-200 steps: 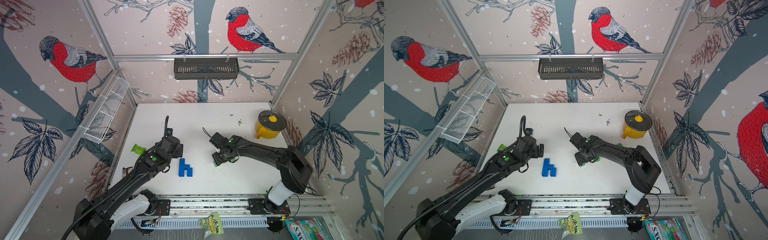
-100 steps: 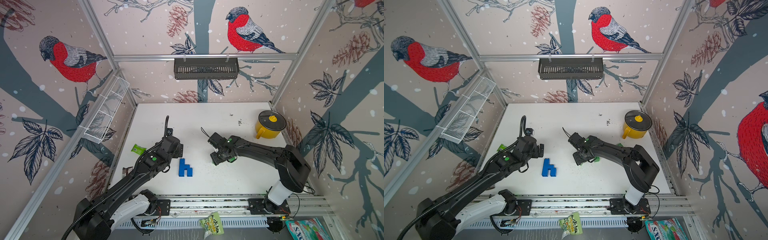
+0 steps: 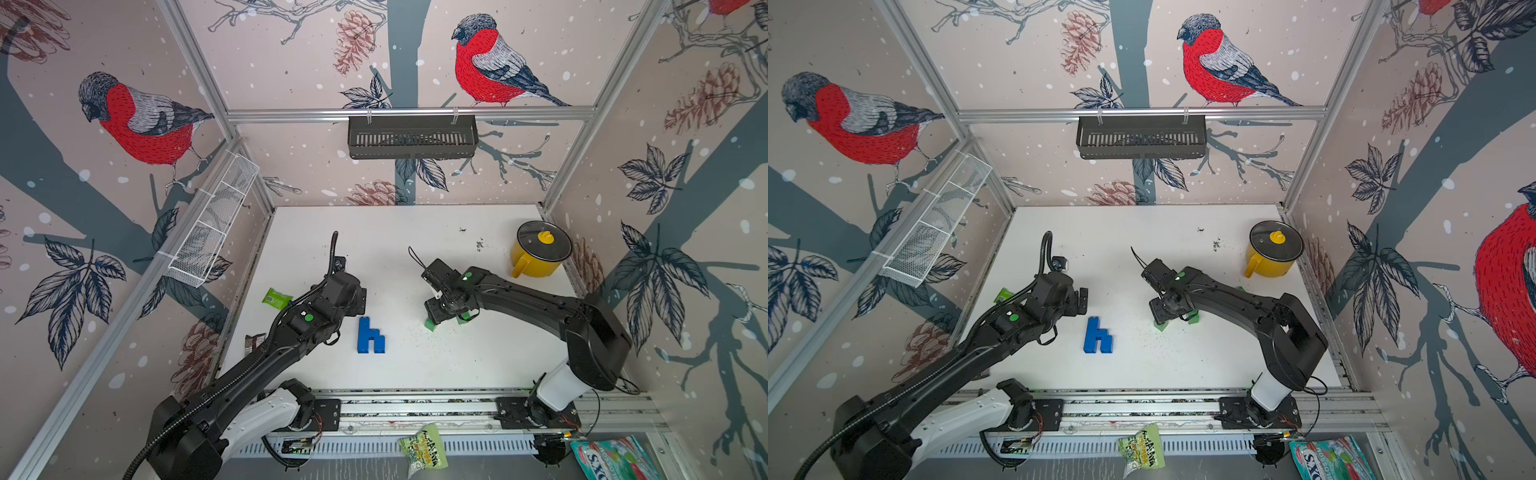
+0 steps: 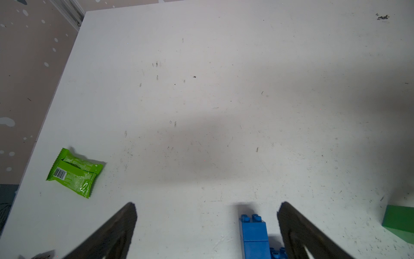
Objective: Assemble the letter h with lego
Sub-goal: Assemble the lego brick with the lego brick.
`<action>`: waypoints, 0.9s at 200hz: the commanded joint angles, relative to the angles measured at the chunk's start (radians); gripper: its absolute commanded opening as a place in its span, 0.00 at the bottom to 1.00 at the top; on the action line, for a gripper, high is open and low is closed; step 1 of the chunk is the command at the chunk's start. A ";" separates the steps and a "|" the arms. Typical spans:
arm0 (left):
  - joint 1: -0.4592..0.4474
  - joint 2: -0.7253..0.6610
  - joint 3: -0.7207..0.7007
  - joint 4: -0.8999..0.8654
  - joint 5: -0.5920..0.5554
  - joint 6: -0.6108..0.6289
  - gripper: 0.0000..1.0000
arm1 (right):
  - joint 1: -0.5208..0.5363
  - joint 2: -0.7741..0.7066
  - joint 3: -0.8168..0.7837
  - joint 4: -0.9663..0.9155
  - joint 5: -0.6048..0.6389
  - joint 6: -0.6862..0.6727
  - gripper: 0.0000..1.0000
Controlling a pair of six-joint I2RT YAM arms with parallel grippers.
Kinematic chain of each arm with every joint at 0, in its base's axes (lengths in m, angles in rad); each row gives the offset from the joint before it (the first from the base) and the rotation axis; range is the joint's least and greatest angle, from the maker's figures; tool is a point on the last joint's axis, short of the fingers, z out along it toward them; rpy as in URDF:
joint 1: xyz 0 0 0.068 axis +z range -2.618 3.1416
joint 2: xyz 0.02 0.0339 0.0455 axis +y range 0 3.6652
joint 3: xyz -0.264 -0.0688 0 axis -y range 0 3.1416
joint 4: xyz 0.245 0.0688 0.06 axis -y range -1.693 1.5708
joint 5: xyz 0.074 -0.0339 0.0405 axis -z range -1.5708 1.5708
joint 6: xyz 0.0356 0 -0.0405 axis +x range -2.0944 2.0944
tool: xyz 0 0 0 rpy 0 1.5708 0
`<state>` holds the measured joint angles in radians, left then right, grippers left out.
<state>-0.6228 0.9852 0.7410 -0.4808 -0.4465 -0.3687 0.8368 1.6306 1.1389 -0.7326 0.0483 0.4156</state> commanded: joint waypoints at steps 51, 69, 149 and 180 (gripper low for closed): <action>0.002 0.000 0.006 -0.002 -0.014 -0.002 0.98 | -0.067 -0.019 0.006 0.012 0.063 0.066 0.00; 0.002 -0.002 0.005 -0.002 -0.014 -0.002 0.98 | -0.084 -0.019 -0.005 0.029 0.077 0.096 0.00; 0.002 0.000 0.006 -0.002 -0.013 -0.002 0.98 | -0.070 0.054 -0.008 0.083 0.120 0.143 0.00; 0.002 0.000 0.006 -0.002 -0.013 -0.003 0.98 | -0.070 0.071 -0.004 0.094 0.113 0.154 0.00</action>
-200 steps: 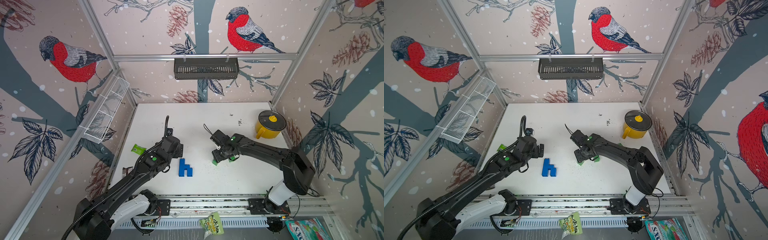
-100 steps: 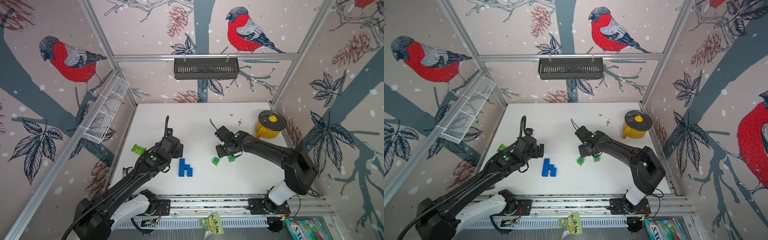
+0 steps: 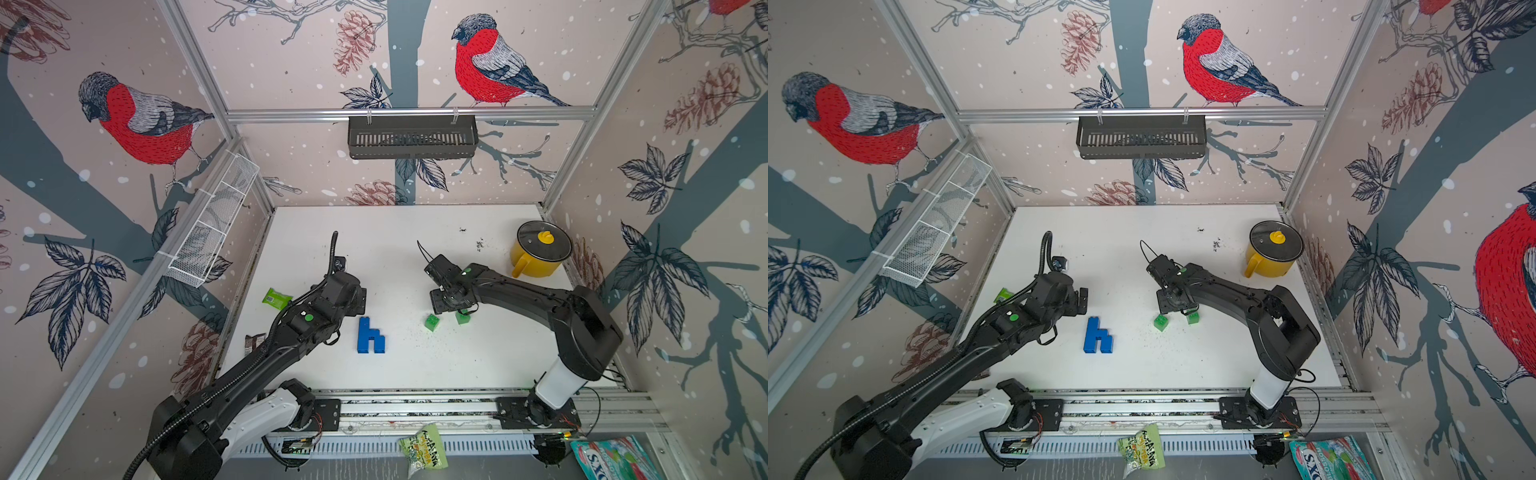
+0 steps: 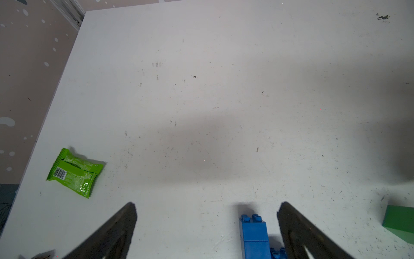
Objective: Assemble the letter h with lego
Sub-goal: Assemble the lego brick with the lego brick.
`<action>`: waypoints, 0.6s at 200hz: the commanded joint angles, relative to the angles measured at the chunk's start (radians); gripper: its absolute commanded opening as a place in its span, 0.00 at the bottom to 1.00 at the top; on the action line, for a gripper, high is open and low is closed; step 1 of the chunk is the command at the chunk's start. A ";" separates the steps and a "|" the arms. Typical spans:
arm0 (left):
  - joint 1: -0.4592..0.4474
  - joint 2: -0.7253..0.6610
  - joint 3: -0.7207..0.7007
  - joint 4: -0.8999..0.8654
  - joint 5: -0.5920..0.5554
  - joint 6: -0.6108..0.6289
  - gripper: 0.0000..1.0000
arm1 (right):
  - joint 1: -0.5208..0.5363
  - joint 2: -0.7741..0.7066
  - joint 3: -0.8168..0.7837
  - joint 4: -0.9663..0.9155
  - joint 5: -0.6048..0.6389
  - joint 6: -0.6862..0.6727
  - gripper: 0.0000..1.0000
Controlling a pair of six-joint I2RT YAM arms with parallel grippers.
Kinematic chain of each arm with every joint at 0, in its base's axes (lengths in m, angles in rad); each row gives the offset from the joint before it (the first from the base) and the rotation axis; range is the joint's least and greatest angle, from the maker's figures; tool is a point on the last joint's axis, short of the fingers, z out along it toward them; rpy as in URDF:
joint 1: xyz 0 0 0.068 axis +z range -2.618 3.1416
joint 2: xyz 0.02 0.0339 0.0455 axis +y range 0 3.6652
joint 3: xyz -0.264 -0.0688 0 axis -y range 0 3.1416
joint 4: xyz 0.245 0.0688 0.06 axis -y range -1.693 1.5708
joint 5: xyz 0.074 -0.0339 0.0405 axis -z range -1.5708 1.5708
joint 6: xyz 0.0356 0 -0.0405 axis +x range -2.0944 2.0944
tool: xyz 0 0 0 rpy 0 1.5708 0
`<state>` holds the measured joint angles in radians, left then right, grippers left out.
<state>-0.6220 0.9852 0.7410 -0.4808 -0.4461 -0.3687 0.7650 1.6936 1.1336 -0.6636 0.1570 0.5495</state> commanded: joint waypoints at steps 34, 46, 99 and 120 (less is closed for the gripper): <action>0.001 -0.002 0.005 -0.001 -0.012 -0.002 0.98 | 0.018 0.022 0.002 0.020 0.014 0.033 0.00; 0.001 -0.003 0.005 -0.001 -0.011 -0.003 0.98 | 0.026 0.023 -0.001 0.019 0.015 0.037 0.00; 0.001 -0.003 0.005 -0.001 -0.008 -0.002 0.98 | 0.051 0.004 -0.017 -0.009 0.030 0.063 0.00; 0.001 -0.002 0.004 0.001 -0.007 0.000 0.98 | 0.058 -0.005 -0.023 -0.025 0.026 0.075 0.00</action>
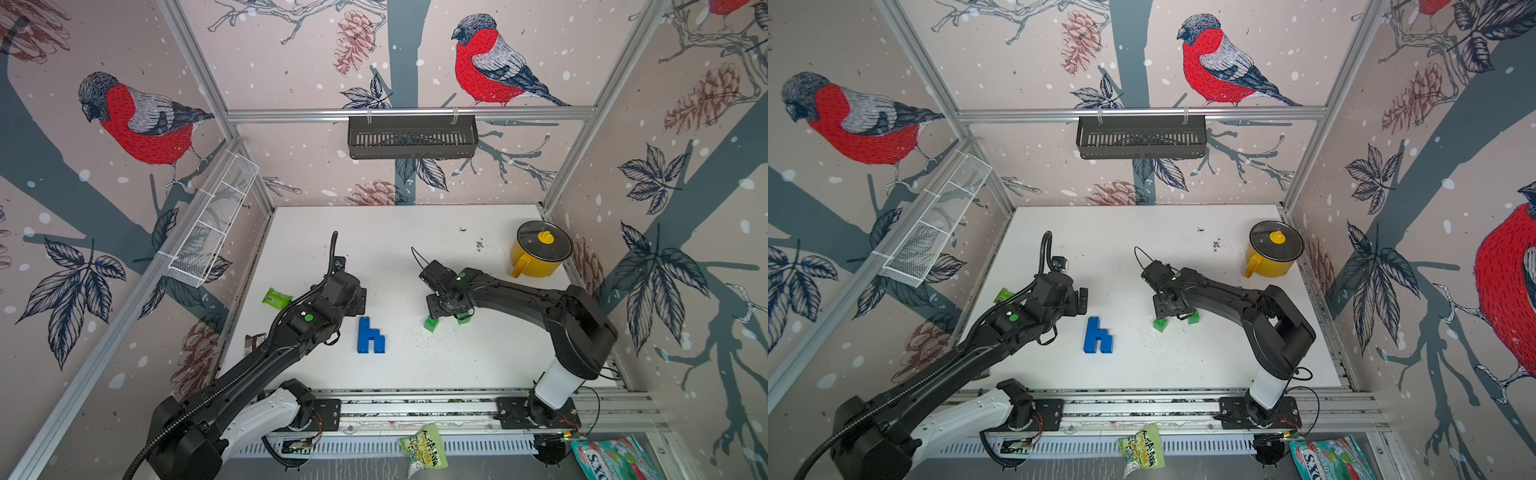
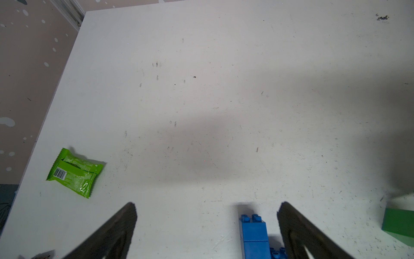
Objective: Assemble the letter h with lego
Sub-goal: Assemble the lego brick with the lego brick.
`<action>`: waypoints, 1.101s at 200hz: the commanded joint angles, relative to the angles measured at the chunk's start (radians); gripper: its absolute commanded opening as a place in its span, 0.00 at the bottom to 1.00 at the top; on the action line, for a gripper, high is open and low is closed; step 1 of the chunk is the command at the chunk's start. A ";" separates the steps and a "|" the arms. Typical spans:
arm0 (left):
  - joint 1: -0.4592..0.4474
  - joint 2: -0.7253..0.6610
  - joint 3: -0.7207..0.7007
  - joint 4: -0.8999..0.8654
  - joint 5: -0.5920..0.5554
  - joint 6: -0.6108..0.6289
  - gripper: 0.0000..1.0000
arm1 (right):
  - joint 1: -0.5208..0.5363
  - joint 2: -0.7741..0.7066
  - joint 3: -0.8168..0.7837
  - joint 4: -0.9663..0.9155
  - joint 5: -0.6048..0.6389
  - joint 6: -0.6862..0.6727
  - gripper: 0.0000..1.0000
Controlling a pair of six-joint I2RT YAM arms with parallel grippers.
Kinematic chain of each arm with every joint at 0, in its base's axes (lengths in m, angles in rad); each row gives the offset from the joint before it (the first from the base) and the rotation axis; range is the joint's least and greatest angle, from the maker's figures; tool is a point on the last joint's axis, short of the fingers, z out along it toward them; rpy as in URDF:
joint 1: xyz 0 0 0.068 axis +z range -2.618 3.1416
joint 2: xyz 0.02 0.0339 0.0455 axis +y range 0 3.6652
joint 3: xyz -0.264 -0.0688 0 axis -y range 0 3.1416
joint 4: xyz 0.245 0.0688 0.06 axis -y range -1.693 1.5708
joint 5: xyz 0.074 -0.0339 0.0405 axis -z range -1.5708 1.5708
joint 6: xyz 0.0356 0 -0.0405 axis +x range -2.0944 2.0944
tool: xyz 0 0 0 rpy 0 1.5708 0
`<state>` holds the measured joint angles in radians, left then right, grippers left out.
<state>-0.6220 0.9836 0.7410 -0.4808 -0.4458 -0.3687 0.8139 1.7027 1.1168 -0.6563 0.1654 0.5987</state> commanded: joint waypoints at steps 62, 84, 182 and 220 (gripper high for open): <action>0.002 0.001 0.005 0.000 -0.004 -0.001 0.98 | 0.065 -0.023 -0.018 -0.039 -0.019 0.060 0.00; 0.001 0.003 0.006 0.000 -0.003 0.000 0.98 | 0.076 -0.028 -0.027 -0.042 -0.038 0.072 0.00; 0.001 -0.002 0.006 -0.002 -0.002 -0.002 0.98 | 0.127 -0.107 0.011 -0.056 -0.110 -0.032 0.00; 0.001 -0.001 0.007 -0.002 -0.004 -0.002 0.98 | 0.163 -0.046 0.048 -0.096 -0.118 -0.120 0.00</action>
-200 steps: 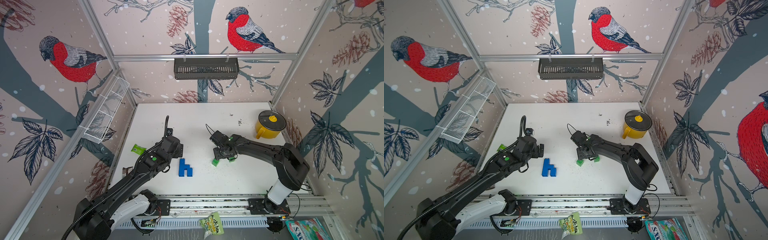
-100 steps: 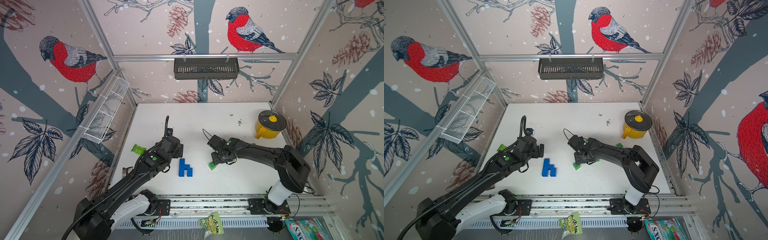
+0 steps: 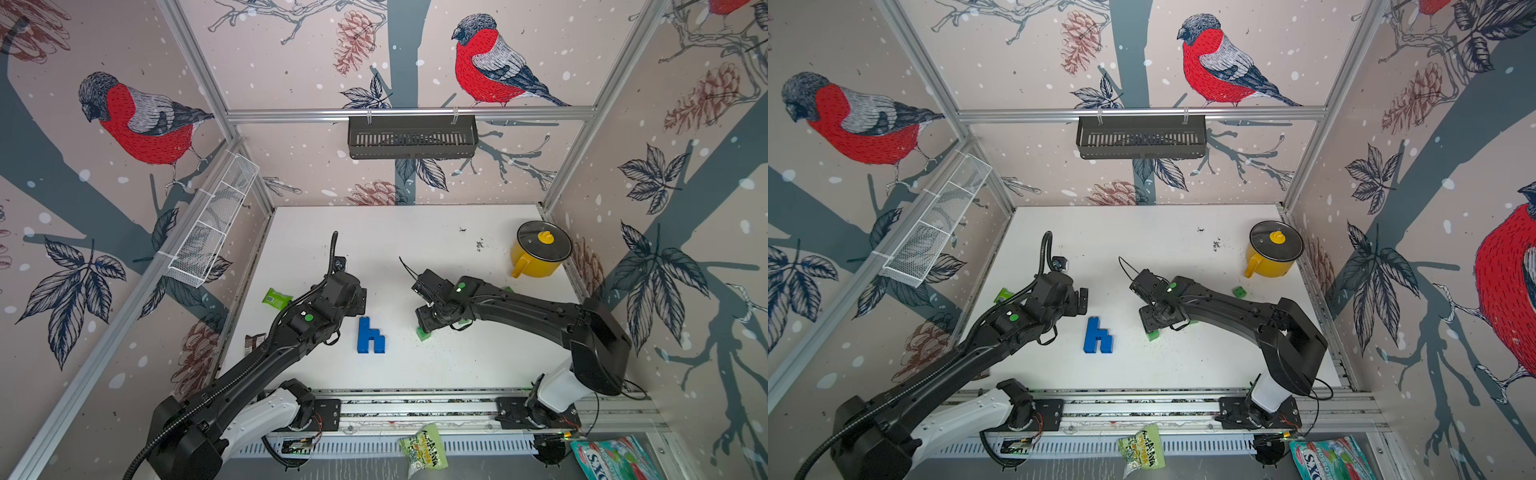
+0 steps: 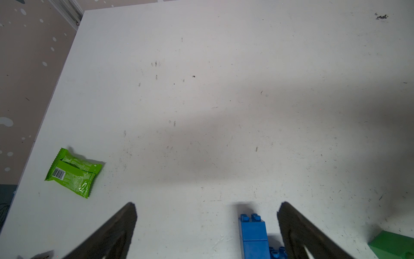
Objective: Assemble the letter h with lego
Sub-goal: Assemble the lego brick with the lego brick.
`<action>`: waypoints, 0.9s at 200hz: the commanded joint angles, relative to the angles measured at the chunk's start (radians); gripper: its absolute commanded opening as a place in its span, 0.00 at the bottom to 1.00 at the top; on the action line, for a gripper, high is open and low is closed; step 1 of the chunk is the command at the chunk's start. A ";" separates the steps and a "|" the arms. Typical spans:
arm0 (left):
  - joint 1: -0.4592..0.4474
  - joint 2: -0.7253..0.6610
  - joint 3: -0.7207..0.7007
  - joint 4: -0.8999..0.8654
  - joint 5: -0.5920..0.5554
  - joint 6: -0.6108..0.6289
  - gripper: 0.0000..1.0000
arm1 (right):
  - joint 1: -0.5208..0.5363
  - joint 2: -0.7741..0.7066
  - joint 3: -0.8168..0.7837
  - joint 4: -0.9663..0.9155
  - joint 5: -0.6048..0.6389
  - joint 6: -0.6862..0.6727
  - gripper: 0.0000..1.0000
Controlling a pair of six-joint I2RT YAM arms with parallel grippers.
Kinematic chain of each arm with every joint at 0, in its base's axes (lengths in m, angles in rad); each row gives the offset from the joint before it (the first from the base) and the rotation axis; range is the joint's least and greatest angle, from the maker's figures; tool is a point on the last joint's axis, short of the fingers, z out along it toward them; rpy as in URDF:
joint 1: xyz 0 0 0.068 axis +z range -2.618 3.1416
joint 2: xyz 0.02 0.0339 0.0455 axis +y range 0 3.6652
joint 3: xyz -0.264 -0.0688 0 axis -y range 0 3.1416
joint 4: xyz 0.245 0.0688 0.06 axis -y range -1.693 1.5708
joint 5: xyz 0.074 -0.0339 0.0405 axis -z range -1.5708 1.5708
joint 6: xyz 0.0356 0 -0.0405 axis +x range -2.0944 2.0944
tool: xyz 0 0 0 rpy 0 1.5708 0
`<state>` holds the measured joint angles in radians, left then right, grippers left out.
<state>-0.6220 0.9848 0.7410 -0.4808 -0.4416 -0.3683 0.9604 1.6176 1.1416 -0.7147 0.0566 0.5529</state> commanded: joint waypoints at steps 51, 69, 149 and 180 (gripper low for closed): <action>0.001 -0.008 0.006 -0.004 -0.012 -0.003 0.98 | 0.003 0.094 0.036 -0.039 0.001 -0.142 0.00; 0.001 -0.005 0.005 -0.003 -0.012 -0.003 0.98 | 0.003 0.109 0.050 -0.037 0.003 -0.159 0.00; 0.001 -0.005 0.007 -0.004 -0.013 -0.003 0.98 | -0.007 0.106 0.037 -0.040 0.001 -0.158 0.00; 0.002 -0.003 0.008 -0.004 -0.011 -0.003 0.98 | -0.007 0.108 0.049 -0.056 -0.003 -0.142 0.00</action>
<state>-0.6220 0.9821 0.7410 -0.4812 -0.4419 -0.3683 0.9535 1.7275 1.1816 -0.7334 0.0555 0.3969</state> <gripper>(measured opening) 0.983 0.653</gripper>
